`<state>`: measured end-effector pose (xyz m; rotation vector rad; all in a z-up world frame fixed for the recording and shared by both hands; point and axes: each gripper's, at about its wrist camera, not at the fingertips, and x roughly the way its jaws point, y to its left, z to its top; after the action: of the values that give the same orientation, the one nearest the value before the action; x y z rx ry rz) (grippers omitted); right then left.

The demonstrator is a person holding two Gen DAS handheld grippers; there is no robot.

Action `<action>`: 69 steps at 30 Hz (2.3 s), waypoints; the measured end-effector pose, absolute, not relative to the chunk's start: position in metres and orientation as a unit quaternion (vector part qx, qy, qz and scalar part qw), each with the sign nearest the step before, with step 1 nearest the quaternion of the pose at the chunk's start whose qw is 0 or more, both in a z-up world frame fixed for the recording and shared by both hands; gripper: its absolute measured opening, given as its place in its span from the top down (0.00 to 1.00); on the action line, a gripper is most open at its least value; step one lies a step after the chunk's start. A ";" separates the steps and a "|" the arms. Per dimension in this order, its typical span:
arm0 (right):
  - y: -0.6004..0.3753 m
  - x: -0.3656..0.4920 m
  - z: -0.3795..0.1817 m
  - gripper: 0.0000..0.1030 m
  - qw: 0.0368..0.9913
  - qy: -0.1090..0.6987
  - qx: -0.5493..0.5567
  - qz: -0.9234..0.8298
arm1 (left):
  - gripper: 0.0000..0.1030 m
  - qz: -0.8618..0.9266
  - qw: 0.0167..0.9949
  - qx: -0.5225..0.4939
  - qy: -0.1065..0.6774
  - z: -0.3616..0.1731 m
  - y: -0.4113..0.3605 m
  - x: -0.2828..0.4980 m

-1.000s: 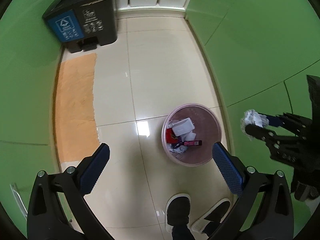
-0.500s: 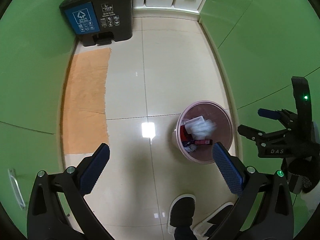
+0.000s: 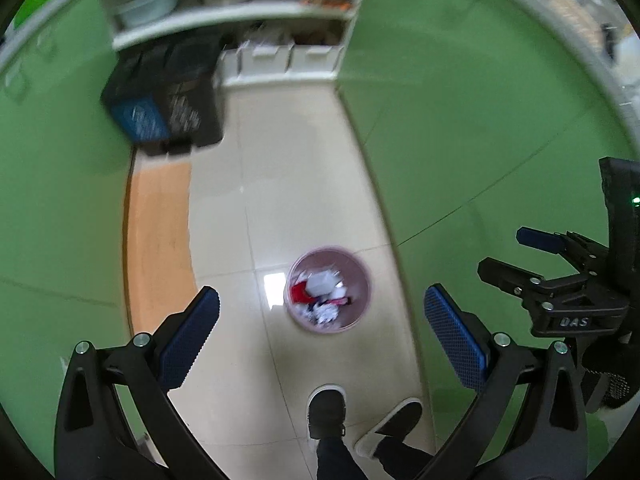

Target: Collect trash

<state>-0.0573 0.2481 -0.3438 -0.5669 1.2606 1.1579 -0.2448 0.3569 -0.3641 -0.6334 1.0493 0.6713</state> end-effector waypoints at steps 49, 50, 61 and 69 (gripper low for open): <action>-0.158 0.031 0.024 0.05 0.888 0.417 -0.068 0.183 | 0.03 0.033 0.911 -0.082 0.403 -0.016 0.080 -0.011; -0.161 0.032 0.024 0.05 0.888 0.418 -0.065 0.183 | 0.03 0.030 0.911 -0.082 0.404 -0.016 0.076 -0.010; -0.173 0.035 0.025 0.05 0.890 0.414 -0.070 0.177 | 0.03 0.021 0.909 -0.056 0.412 -0.016 0.048 0.001; -0.175 0.042 0.025 0.05 0.887 0.420 -0.067 0.181 | 0.03 0.031 0.911 -0.052 0.409 -0.015 0.049 -0.001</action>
<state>0.0423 -0.1750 0.0249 -0.1383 0.8725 0.3769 -0.0009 0.0486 -0.0149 -0.1076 0.8428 0.0645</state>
